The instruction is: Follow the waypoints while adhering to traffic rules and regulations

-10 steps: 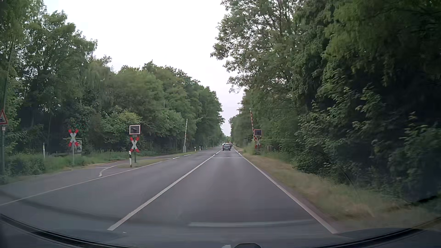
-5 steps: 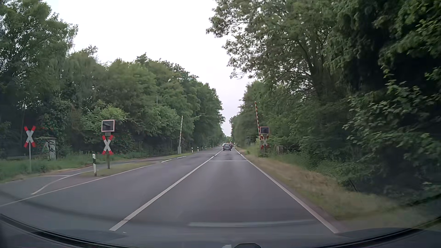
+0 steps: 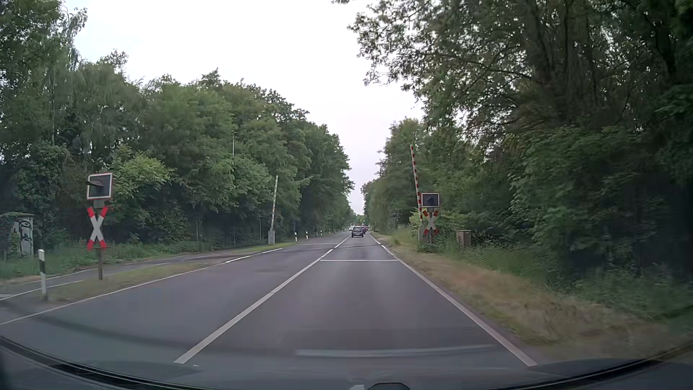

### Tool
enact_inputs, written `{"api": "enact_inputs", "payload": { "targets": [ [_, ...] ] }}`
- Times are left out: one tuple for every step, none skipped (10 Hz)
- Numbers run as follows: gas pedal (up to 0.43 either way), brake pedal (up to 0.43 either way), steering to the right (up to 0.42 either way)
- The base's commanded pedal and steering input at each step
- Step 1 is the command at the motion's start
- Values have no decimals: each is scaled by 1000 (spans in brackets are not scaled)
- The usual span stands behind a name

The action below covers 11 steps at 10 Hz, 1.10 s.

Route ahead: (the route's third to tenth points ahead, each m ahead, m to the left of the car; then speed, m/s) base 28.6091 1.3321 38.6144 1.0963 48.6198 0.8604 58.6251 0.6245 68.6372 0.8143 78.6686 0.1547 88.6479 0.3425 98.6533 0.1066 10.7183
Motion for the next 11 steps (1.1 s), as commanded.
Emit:
{"api": "enact_inputs", "payload": {
  "targets": [
    [98, 0, 0],
    [98, 0, 1],
    [98, 0, 0],
    [98, 0, 0],
    [98, 0, 0],
    [98, 0, 0],
    [98, 0, -2],
    [98, 0, -3],
    [98, 0, -3],
    [98, 0, -3],
    [98, 0, -3]
  ]
}}
